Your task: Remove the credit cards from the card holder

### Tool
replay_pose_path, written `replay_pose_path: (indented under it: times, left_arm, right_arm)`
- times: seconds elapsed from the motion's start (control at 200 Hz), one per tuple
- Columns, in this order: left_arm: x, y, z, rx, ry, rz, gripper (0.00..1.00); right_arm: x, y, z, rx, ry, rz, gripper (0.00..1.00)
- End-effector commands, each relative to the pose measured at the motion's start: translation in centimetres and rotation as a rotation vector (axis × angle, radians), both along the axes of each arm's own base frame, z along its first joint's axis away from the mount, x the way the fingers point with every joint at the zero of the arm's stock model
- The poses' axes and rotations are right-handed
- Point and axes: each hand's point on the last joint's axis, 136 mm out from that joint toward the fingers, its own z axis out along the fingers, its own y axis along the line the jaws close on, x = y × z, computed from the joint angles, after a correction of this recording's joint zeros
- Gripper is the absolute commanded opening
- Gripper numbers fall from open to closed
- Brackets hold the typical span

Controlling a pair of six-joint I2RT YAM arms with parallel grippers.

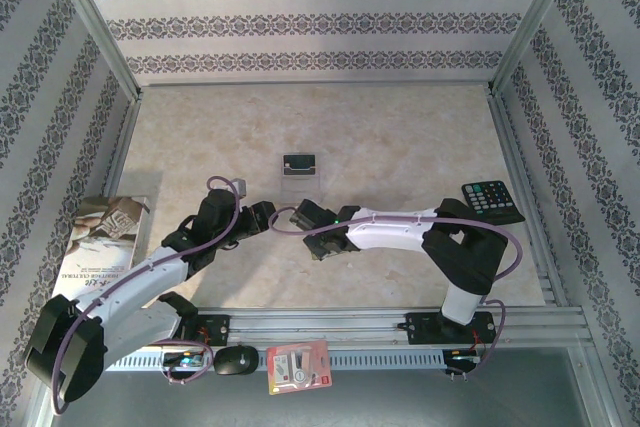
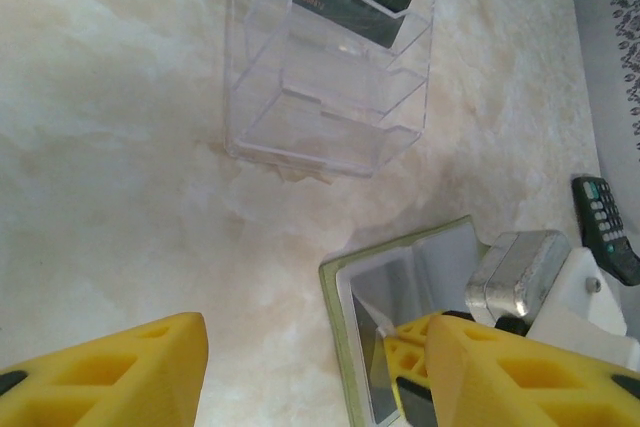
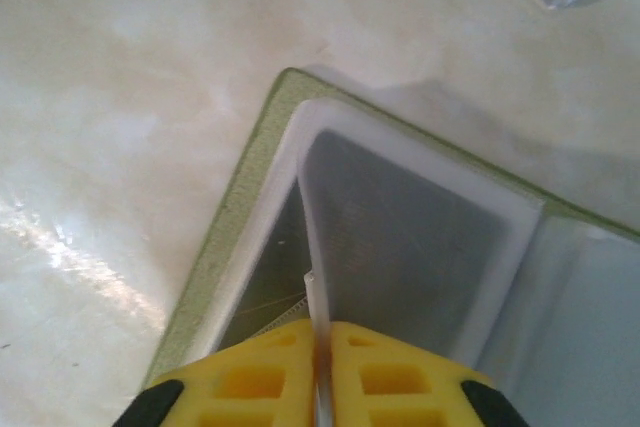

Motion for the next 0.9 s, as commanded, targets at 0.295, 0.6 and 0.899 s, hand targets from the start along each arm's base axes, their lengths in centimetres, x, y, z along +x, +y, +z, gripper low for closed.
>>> replay_pose_path:
  times: [0.295,0.6,0.899]
  left_arm:
    - [0.2,-2.7,-0.3,-0.048,-0.004,-0.101,0.44]
    - [0.6,-7.9,-1.9,-0.077,0.019,-0.191,0.26]
    - [1.4,-9.9,-3.9,0.014,0.068,-0.202,0.06]
  right_arm:
    - [0.7,1.6,2.2,0.368,0.104,-0.071,0.0]
    - [1.4,1.6,3.9,0.648,0.153,-0.179,0.0]
    - [1.3,0.3,4.5,0.709,0.151,-0.215,0.0]
